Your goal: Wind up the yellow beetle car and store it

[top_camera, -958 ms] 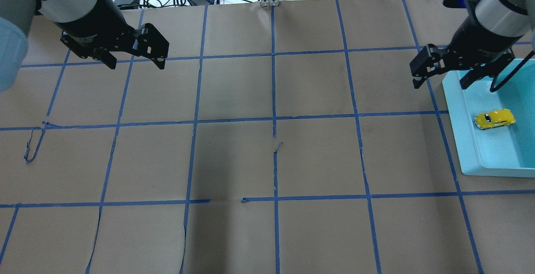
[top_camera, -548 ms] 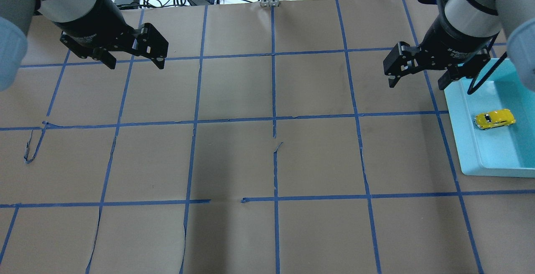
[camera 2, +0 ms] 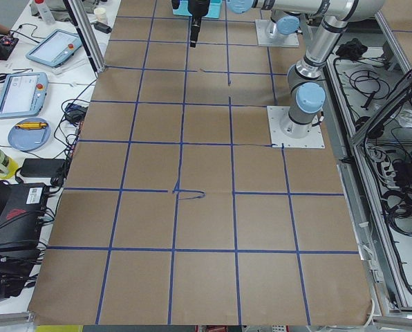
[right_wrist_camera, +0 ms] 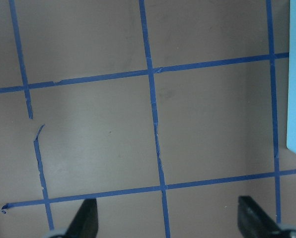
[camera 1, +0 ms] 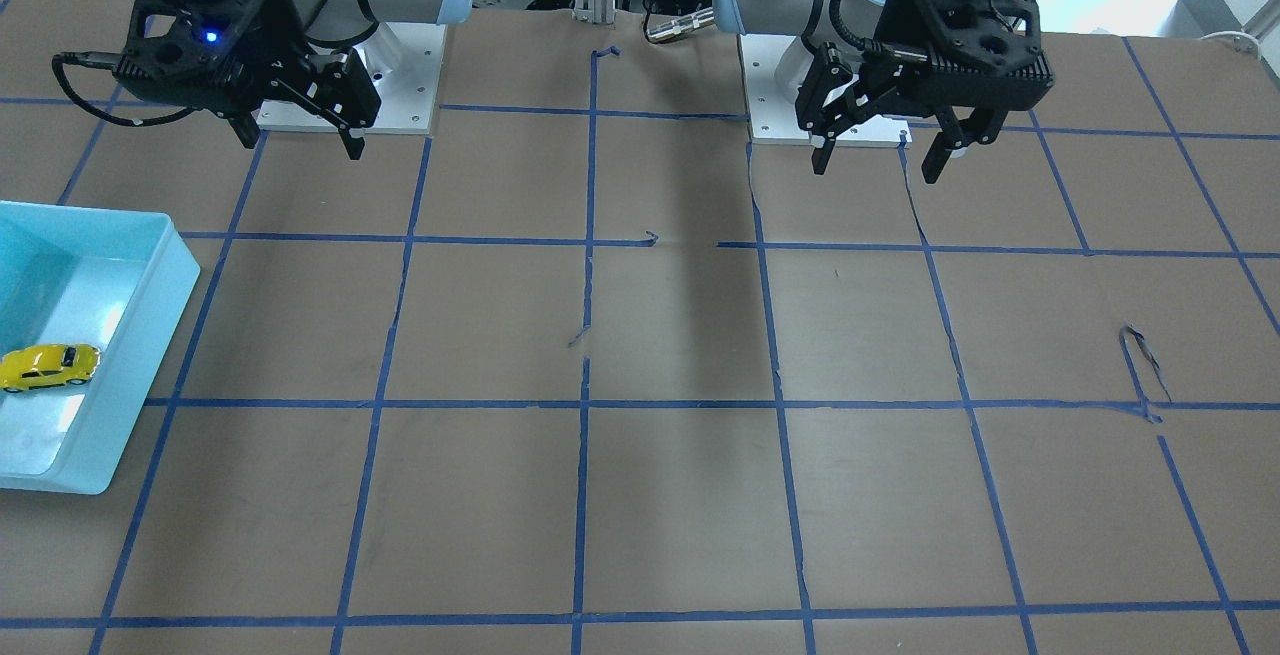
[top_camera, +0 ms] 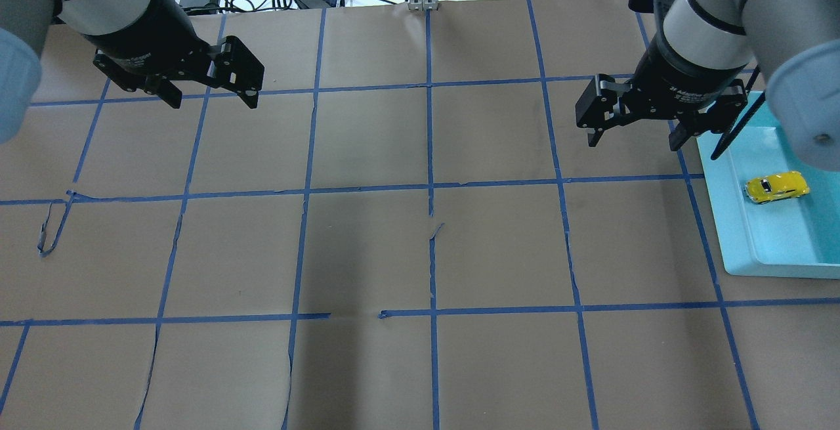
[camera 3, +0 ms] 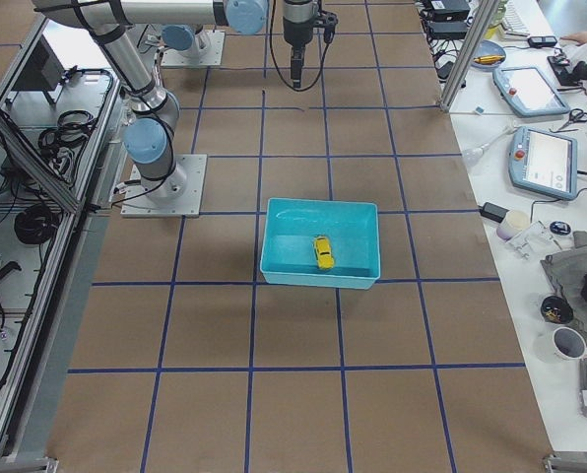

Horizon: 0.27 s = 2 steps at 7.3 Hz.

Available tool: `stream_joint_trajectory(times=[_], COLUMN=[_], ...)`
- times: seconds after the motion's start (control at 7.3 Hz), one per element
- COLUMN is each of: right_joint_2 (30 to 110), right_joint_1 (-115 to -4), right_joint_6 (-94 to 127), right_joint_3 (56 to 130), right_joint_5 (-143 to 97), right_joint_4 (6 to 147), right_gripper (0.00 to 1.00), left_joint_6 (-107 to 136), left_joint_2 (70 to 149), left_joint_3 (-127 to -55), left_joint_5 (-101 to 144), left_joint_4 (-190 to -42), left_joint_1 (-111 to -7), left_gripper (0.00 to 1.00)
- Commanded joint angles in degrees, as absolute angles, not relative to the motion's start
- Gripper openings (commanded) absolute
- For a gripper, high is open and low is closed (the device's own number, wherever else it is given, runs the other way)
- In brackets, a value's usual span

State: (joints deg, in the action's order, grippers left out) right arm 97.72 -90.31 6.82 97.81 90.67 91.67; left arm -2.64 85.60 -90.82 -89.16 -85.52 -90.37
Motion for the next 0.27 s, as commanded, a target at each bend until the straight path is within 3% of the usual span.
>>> stream_joint_trajectory(times=[0.0,0.14], right_joint_2=[97.47,97.56], right_joint_1=[-90.88,-90.88], right_joint_6=[7.73,7.65], right_joint_3=[98.08,98.26], right_joint_5=[91.32,91.23], right_joint_4=[91.67,91.67], right_gripper=[1.0,1.0], left_joint_6=[-2.64,-2.64], left_joint_2=[85.61,85.61], left_joint_3=[-90.79,-90.79], left_joint_5=[-89.12,-89.12], left_joint_4=[-85.52,-85.52], left_joint_1=[-90.35,-90.35], left_gripper=[1.0,1.0])
